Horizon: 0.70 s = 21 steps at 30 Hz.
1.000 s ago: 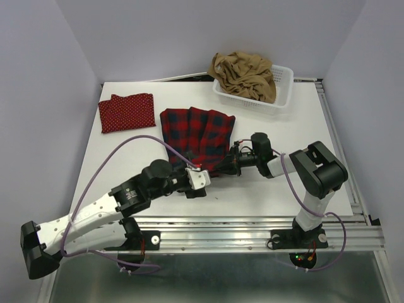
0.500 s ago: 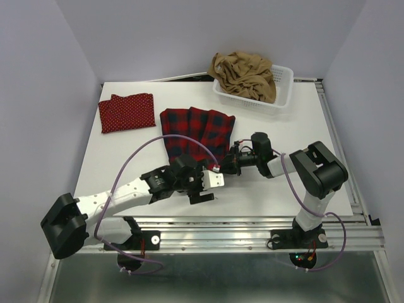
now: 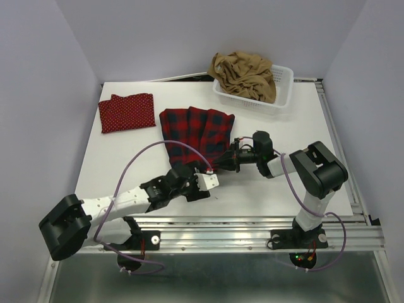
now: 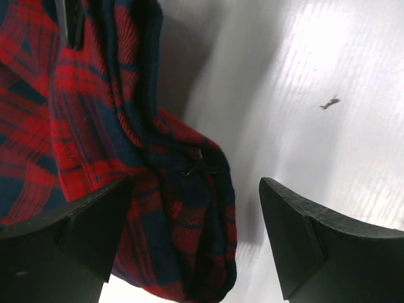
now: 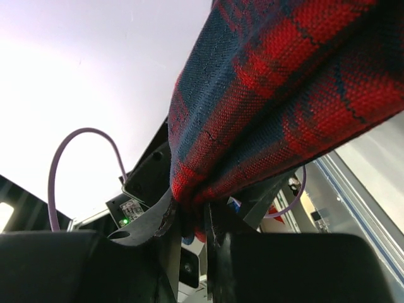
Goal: Fold and stack the skirts
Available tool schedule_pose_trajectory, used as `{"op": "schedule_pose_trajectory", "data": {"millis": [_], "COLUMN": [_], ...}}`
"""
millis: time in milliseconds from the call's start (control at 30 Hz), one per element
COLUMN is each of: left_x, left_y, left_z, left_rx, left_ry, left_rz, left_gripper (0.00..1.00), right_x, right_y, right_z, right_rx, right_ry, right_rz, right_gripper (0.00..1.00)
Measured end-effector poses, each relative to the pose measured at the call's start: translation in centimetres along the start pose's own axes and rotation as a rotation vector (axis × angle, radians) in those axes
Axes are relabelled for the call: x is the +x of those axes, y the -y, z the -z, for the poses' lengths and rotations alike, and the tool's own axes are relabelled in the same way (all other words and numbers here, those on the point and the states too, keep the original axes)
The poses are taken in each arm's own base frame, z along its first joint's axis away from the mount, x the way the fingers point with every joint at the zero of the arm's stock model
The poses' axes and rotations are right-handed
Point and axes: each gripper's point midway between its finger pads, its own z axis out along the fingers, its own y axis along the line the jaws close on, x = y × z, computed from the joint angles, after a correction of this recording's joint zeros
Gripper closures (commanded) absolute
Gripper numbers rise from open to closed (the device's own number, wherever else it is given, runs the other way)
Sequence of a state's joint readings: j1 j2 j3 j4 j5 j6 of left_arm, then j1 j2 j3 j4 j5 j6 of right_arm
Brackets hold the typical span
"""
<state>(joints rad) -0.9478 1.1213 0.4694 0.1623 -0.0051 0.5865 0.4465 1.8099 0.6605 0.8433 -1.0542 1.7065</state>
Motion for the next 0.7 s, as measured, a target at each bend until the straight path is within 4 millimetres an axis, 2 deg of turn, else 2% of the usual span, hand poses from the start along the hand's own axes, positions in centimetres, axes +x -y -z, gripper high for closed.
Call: {"op": "schedule_pose_trajectory", "data": {"millis": [300, 700], "left_x": [-0.3, -0.7], "left_y": [-2.5, -2.5], "left_z": [1.1, 1.4], "left_rx": [-0.158, -0.212], "left_ry": [0.046, 0.074], "left_rz": [-0.016, -0.111], "left_gripper": [0.02, 0.01], "right_x": [0.0, 0.3], "right_y": [-0.3, -0.9], "right_z": [0.0, 0.1], "right_rx": [-0.01, -0.036], "right_ry": [0.0, -0.006], "right_rz": [-0.003, 0.0], "right_gripper": [0.99, 0.99]}}
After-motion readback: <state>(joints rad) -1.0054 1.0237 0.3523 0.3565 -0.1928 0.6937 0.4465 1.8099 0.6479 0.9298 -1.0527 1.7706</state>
